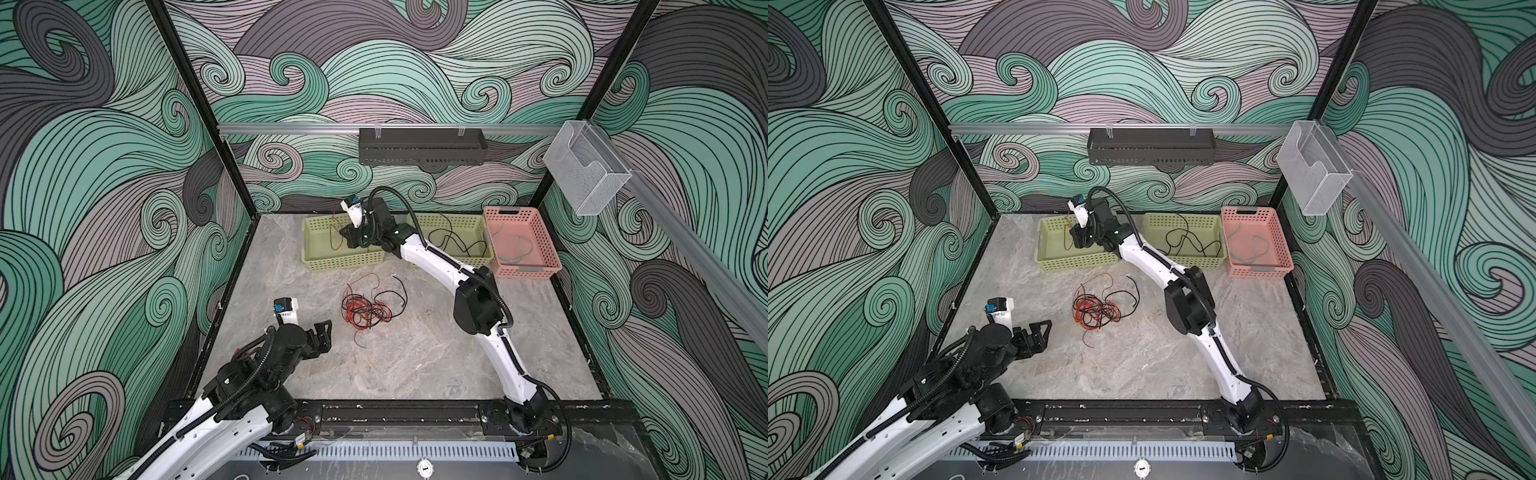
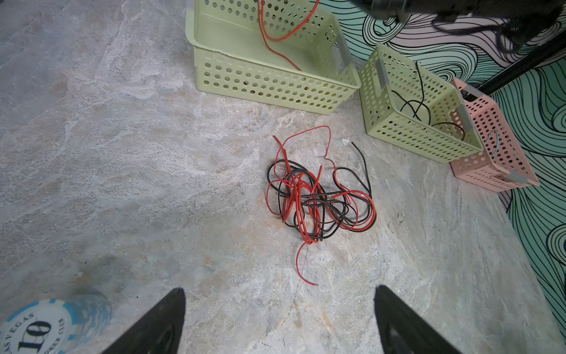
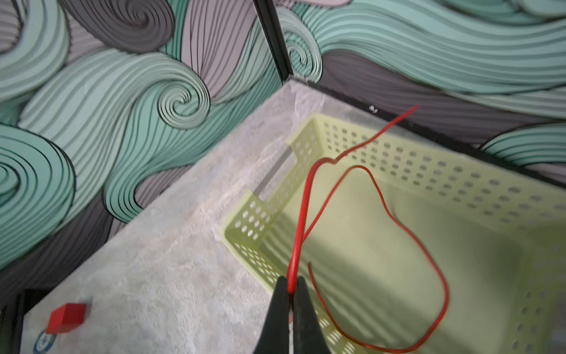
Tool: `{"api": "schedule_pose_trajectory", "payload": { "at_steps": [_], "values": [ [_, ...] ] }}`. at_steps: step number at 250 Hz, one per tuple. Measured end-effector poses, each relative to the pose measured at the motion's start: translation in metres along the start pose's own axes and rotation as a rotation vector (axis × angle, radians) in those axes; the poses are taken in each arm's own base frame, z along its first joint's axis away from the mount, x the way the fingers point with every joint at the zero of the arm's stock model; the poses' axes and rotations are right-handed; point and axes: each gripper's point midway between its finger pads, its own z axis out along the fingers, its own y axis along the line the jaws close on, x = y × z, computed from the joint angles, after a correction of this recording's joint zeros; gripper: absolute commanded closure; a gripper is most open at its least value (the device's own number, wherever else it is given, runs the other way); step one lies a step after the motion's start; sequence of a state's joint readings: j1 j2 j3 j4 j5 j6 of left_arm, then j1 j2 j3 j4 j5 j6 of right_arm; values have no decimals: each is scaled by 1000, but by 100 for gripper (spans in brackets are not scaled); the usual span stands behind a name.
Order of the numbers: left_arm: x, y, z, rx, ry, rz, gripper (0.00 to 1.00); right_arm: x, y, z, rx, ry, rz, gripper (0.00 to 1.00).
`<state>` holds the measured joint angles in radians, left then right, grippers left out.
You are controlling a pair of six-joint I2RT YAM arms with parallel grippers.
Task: Untangle the cables
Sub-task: 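Lower the red cable into the green basket farthest from the right gripper and open, then move both grippers down to the pile and grasp red cables with each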
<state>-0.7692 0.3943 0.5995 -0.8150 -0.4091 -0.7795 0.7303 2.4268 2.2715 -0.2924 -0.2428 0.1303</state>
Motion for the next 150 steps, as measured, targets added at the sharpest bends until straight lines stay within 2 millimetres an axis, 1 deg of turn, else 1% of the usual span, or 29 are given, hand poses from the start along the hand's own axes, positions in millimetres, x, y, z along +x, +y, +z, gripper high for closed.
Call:
{"api": "schedule_pose_trajectory", "payload": {
  "at_steps": [5,11,12,33,39,40,41,49,58,72,84,100,120,135,150],
  "values": [
    [0,0,0,-1,-1,0,7,8,-2,4,9,21,-8,100],
    [0,0,0,-2,-1,-1,7,10,-2,6,14,28,-13,100],
    [0,0,0,-2,-1,-1,7,14,-4,8,20,36,-17,100],
    [0,0,0,-3,-2,-6,7,23,-17,16,79,63,-43,100],
    [0,1,0,-3,-2,-7,7,26,-23,19,104,71,-54,95],
    [0,0,0,-2,-2,-8,7,26,-23,19,104,71,-54,92],
    [0,0,0,-2,-2,-8,7,27,-25,19,111,73,-56,92],
    [0,0,0,-3,-2,-11,7,30,-31,21,132,82,-63,83],
    [0,0,0,-3,-2,-14,7,35,-39,23,162,98,-72,76],
    [0,0,0,-3,-1,-17,7,42,-49,21,203,126,-82,58],
    [0,0,0,-4,0,-18,7,47,-57,18,238,149,-92,51],
    [1,0,2,-11,7,-14,7,47,-66,13,284,159,-106,46],
    [2,0,5,-27,24,-4,7,46,-75,5,336,172,-121,45],
    [3,-2,8,-38,36,4,7,45,-78,-7,374,189,-131,45],
    [4,-5,12,-44,48,11,7,42,-76,-26,399,197,-137,45]
  ]
}}
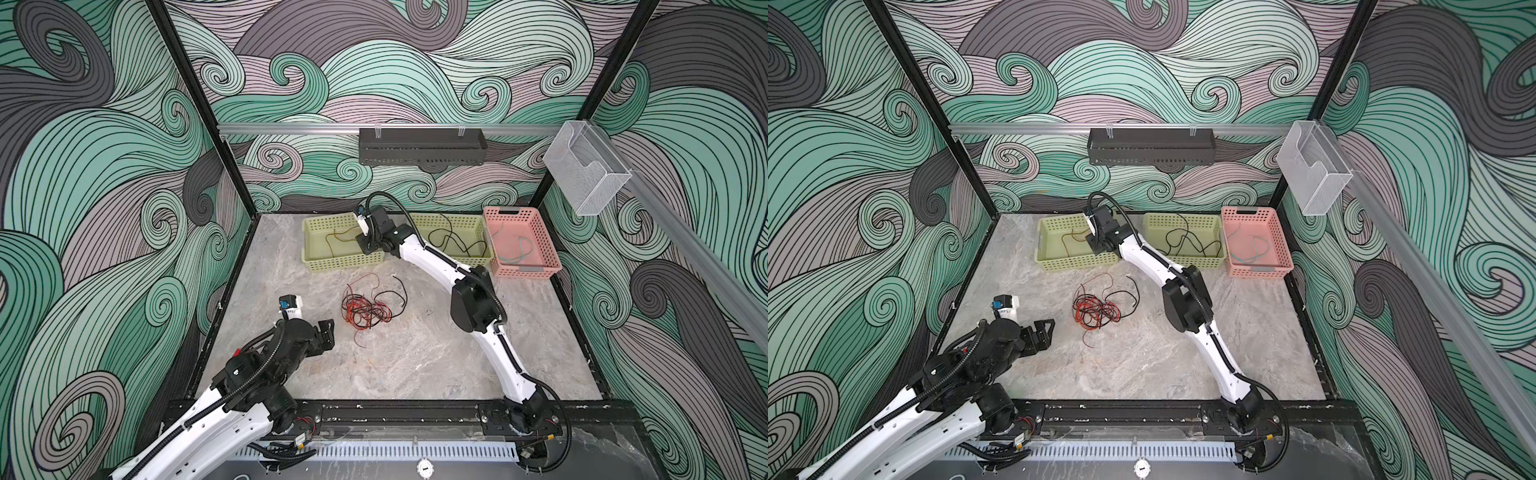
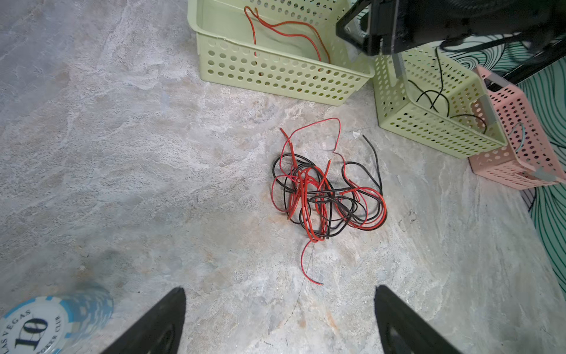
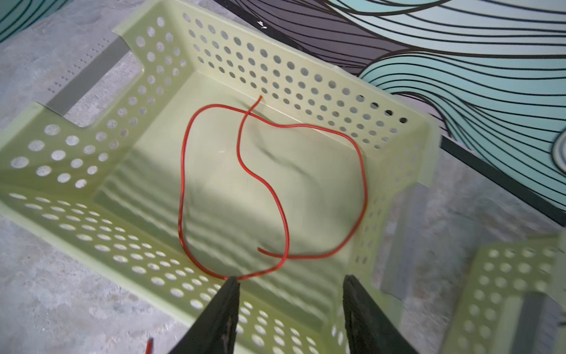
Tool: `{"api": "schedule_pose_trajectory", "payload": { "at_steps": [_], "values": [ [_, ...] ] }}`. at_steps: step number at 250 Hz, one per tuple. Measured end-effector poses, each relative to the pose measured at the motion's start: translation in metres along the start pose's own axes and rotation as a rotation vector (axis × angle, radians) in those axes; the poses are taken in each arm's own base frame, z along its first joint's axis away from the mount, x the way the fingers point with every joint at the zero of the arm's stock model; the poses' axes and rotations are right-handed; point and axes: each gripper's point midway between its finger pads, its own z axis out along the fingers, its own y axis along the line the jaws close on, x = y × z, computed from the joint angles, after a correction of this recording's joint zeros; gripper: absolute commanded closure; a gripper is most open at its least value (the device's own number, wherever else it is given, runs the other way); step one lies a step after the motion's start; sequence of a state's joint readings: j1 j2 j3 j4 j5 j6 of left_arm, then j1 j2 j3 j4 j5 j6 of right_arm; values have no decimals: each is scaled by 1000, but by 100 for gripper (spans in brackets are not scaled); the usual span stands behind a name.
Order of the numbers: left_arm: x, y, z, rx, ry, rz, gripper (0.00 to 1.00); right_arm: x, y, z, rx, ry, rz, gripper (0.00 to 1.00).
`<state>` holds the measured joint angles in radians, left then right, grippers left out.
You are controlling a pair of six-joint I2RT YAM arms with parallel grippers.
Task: Untangle the cables
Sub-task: 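Move both grippers down to the pile and grasp red cables with each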
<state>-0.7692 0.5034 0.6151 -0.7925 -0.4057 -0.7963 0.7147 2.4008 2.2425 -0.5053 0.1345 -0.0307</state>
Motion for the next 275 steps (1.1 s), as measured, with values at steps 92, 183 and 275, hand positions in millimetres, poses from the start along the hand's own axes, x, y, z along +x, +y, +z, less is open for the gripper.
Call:
{"api": "schedule_pose_trajectory", "payload": {
  "at_steps": [92,183,275],
  "values": [
    [15,-28,61,-71,126,29,30,63,26,-181,-152,-100,163,60],
    [34,-35,129,-79,350,-92,58,210,70,-131,-298,220,272,62],
    [49,-42,146,-71,439,-57,94,185,84,-101,-351,172,254,96]
  ]
}}
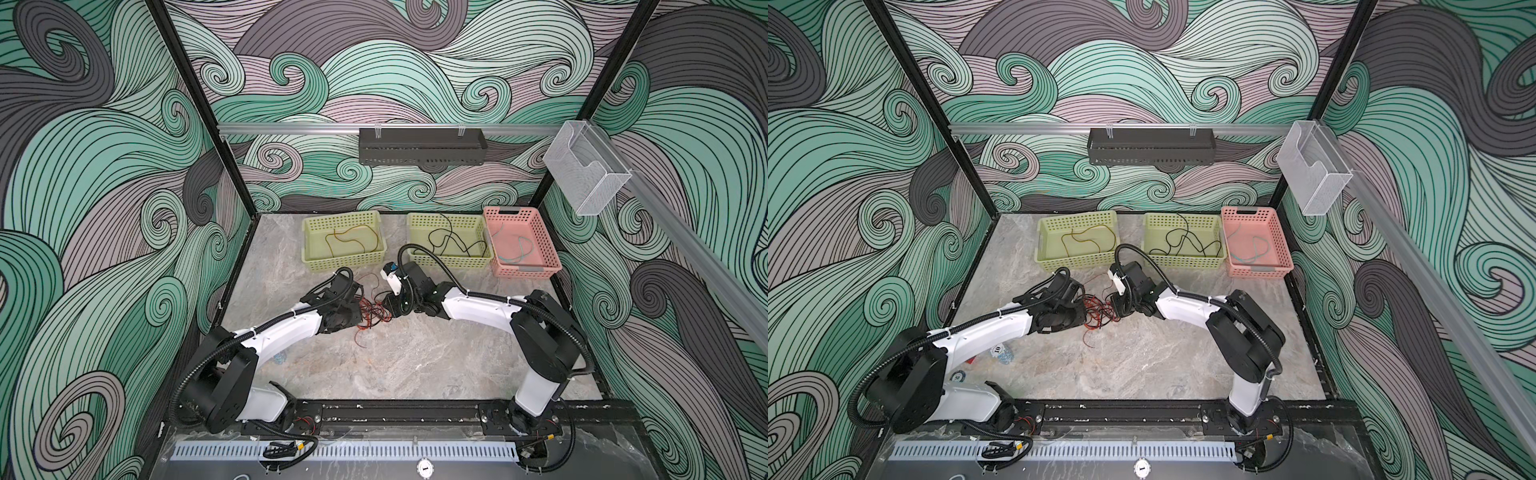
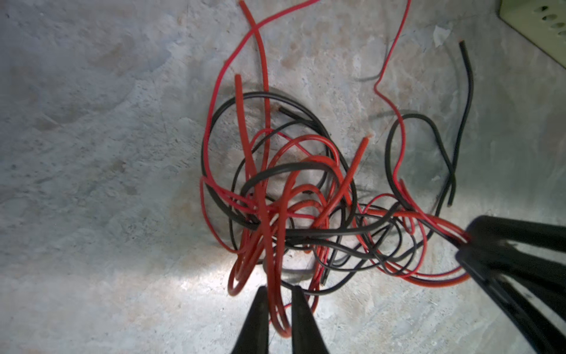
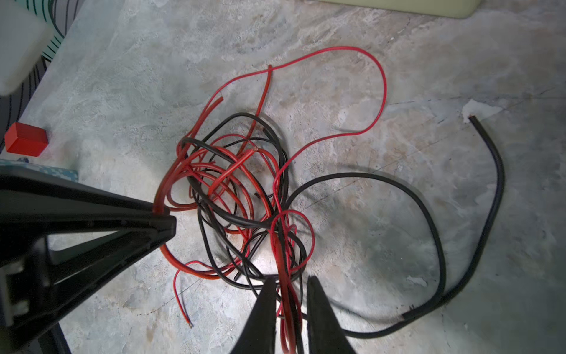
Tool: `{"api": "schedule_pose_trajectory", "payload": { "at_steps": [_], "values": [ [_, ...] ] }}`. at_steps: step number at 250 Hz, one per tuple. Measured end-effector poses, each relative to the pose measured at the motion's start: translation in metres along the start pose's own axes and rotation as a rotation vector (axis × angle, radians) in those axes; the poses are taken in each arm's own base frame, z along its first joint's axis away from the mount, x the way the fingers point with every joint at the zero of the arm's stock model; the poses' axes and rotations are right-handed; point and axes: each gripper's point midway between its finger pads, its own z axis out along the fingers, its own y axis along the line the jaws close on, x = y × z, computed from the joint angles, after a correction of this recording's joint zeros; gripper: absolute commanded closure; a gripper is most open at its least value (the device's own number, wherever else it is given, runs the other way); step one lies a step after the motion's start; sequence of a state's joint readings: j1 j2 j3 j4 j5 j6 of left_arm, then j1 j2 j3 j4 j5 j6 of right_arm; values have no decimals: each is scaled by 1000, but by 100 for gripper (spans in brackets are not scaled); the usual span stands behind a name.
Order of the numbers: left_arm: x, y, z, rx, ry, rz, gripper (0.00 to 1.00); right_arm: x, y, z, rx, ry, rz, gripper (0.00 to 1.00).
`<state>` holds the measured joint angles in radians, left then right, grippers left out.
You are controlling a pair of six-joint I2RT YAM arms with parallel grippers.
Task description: Untangle the cables
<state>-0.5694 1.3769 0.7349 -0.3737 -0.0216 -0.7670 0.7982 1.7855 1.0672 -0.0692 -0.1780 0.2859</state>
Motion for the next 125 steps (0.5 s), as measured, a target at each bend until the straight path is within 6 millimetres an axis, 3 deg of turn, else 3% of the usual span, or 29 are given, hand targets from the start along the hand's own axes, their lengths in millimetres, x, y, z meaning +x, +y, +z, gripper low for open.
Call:
{"api": "schedule_pose_trajectory", "payload": {
  "at_steps": [12,55,81,125],
  "values": [
    [1,1,0,-2,1,3,100,3,0,1,0,11,5,100],
    [2,3,-11,6,-7,17,100,-1,1,-14,17,-17,-11,100],
    [-2,-2,-27,43,-35,21,100,-7,8,-45,24,-78,-28,100],
    [-12,-16,-63,119,-90,37,100,-32,29,-115,10,-245,-61,100]
  ]
}}
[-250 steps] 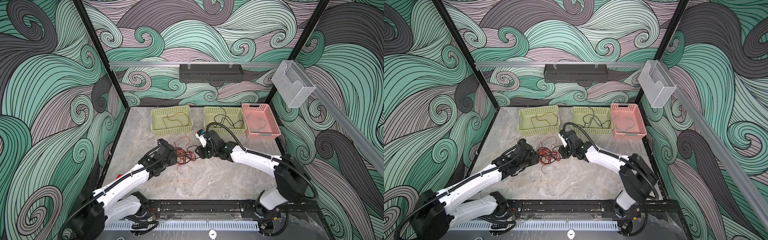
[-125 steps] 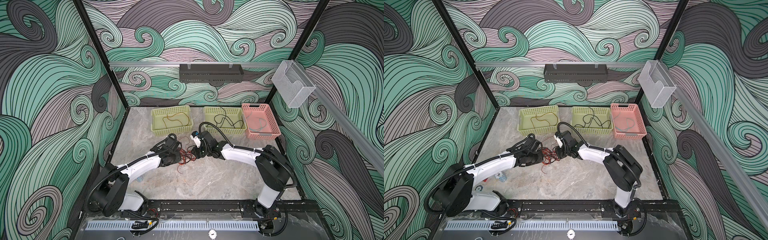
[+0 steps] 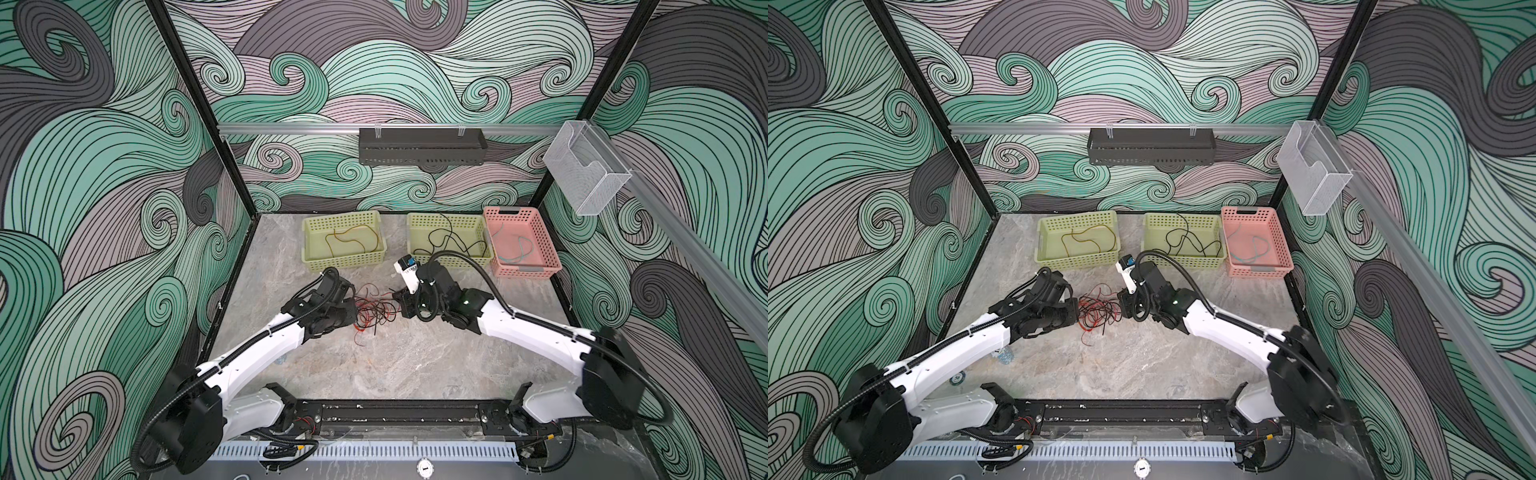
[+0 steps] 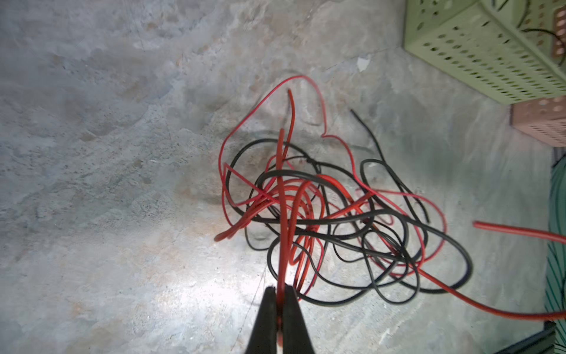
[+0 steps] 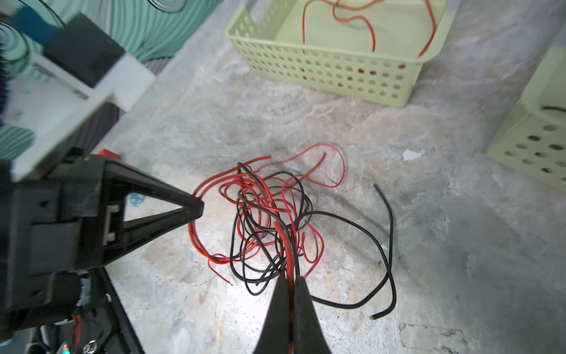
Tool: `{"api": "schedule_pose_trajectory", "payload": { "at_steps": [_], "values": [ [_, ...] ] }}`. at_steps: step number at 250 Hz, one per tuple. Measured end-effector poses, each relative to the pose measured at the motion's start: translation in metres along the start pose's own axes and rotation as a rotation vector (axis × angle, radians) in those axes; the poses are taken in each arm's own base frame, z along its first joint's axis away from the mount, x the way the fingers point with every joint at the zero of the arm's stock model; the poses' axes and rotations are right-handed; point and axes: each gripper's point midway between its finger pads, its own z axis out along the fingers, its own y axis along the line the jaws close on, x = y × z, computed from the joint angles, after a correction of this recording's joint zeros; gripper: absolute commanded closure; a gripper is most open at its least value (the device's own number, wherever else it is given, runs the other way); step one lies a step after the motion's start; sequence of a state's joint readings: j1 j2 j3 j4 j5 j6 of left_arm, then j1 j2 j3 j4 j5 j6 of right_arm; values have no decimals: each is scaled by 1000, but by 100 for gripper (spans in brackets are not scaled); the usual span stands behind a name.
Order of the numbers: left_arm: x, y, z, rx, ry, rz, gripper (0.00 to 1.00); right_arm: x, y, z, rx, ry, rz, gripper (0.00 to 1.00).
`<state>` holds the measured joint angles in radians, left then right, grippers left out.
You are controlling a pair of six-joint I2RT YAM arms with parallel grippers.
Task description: Untangle the cables
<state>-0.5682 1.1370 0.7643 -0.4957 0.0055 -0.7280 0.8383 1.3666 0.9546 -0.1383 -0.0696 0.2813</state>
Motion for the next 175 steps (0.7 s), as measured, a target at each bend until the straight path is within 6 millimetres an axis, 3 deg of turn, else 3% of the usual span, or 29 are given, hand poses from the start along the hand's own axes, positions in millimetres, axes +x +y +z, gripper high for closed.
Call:
{"api": "schedule_pose_trajectory", "payload": {
  "at_steps": [25,64,96,140,175],
  "values": [
    [-14,-15,-22,50,-46,12,100,-14,1,-29,14,-74,-5,100],
    [-28,-27,-49,106,-115,25,100,-18,-14,-60,101,-144,-1,100],
    [-25,-20,-51,83,-122,24,100,-22,-31,-92,175,-219,16,100],
    [-10,1,-44,18,-96,22,100,-48,-58,-148,271,-397,77,100],
    [-21,4,-67,6,-165,40,100,-46,-102,-171,400,-453,182,100]
  ]
}}
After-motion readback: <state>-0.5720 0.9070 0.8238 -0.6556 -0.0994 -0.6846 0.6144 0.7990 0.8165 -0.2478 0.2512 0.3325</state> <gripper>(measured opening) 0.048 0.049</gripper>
